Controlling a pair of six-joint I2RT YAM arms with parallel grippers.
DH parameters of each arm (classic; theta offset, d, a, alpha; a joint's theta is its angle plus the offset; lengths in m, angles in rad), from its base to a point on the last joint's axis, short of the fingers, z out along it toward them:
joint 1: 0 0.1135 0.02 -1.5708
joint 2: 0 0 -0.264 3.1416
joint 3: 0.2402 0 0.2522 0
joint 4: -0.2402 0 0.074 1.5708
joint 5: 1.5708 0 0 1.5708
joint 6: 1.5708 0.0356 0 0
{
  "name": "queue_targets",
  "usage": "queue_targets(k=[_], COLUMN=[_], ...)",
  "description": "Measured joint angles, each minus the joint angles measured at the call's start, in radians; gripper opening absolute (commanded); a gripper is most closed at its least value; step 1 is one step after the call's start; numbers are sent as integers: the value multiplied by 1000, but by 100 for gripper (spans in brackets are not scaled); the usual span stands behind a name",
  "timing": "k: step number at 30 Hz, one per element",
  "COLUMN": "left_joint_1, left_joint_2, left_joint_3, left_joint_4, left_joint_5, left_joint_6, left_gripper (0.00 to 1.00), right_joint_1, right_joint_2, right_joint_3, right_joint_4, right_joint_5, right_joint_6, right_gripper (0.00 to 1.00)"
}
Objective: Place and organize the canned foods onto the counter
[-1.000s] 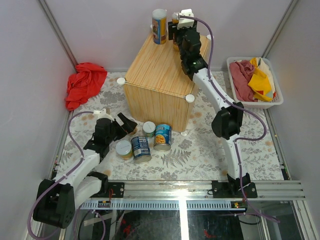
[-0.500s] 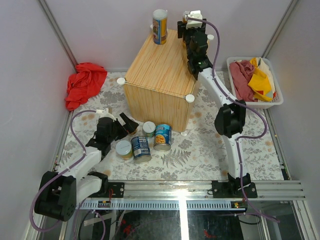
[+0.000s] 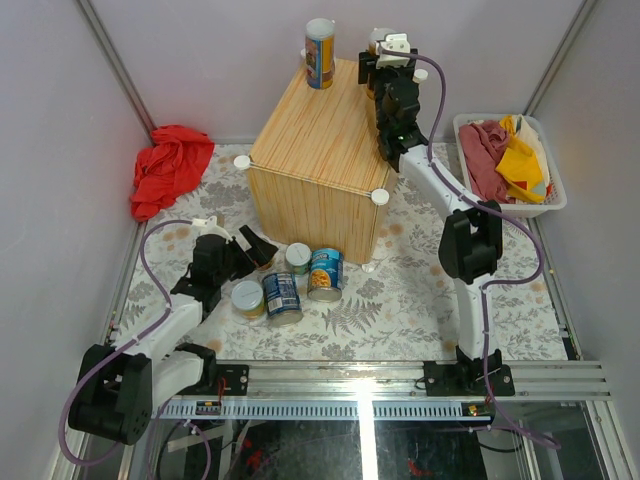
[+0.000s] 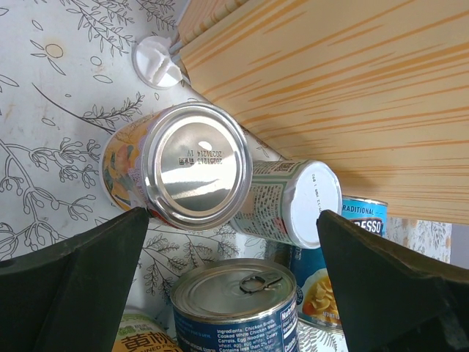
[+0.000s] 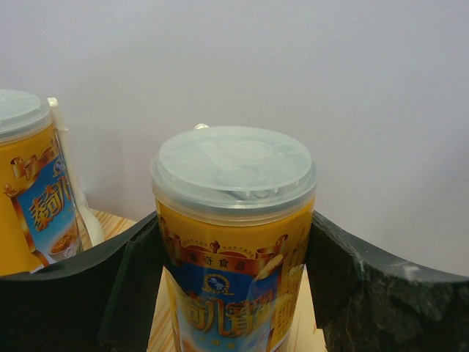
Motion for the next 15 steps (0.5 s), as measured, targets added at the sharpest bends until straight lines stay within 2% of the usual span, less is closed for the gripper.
queue_targets(k=[9,13,15], left_joint_1=[0,0,0], left_joint_2=[0,0,-5], left_joint_3=[0,0,0], left_joint_4=[1,0,-2], left_joint_5=[11,11,11], left_joint_6=[-2,-5,-9], left_gripper=[100,100,100], right_joint_1=[0,-1,-2], right_joint_2=[-12,-13,-13], right_joint_3=[-14,4,18], right_joint_4=[-9,-59,-81], right_joint_5=[14,16,19], right_joint_6=[11,28,37], right_gripper=[85,96,96])
